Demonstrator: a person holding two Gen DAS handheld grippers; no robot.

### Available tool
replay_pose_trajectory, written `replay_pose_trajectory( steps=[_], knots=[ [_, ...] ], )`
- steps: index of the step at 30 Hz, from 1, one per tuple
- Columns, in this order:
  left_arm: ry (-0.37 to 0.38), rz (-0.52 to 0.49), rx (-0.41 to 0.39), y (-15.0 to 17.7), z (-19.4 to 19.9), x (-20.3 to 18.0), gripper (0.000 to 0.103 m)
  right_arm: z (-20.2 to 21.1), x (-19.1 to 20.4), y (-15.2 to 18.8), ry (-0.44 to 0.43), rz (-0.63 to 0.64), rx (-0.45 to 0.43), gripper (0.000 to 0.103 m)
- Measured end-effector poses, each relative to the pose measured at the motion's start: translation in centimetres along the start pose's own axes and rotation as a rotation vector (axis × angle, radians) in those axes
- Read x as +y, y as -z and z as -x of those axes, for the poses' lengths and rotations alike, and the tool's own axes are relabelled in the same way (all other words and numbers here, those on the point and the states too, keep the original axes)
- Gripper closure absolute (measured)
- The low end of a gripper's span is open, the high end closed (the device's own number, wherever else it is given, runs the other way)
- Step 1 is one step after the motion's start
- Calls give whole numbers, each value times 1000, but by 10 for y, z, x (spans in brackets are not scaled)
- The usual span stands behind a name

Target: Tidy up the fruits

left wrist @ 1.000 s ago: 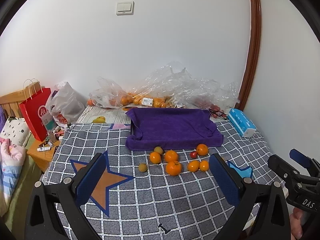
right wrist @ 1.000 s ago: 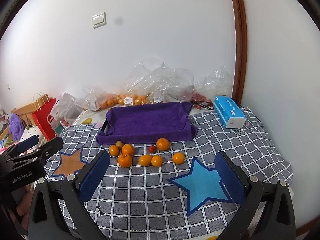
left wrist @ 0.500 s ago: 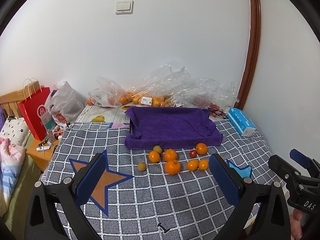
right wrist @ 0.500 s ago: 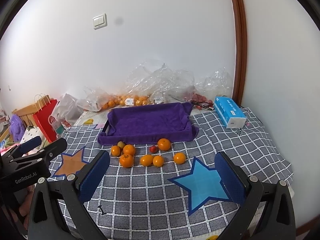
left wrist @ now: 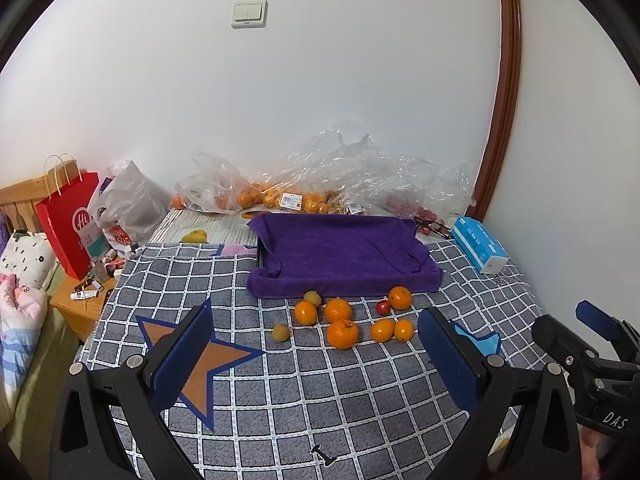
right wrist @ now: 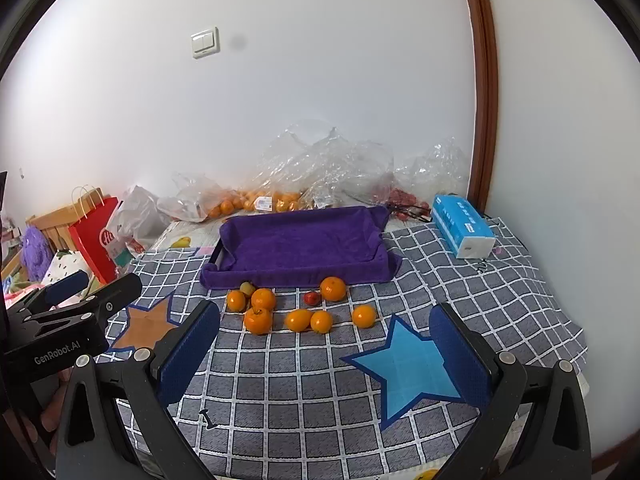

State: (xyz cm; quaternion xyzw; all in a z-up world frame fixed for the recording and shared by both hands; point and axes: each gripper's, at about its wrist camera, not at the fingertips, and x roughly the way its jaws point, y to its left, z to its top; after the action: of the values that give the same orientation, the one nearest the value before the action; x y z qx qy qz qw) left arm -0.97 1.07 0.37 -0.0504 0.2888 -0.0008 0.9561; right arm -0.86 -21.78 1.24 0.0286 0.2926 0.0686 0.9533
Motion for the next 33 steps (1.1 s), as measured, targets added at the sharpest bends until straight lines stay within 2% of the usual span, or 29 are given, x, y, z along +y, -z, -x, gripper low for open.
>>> replay_pose_trajectory(
  steps=[25, 30, 33],
  knots=[
    [-1, -3, -11, -1, 3, 1, 0, -2, 4, 1, -3, 15, -12, 0],
    [-17, -19, -12, -4, -8, 8, 0, -13, 4, -3, -19, 34, -1, 0],
    [-31, -5, 1, -5, -23, 19, 0, -24, 5, -3, -1, 51, 5, 0]
  ],
)
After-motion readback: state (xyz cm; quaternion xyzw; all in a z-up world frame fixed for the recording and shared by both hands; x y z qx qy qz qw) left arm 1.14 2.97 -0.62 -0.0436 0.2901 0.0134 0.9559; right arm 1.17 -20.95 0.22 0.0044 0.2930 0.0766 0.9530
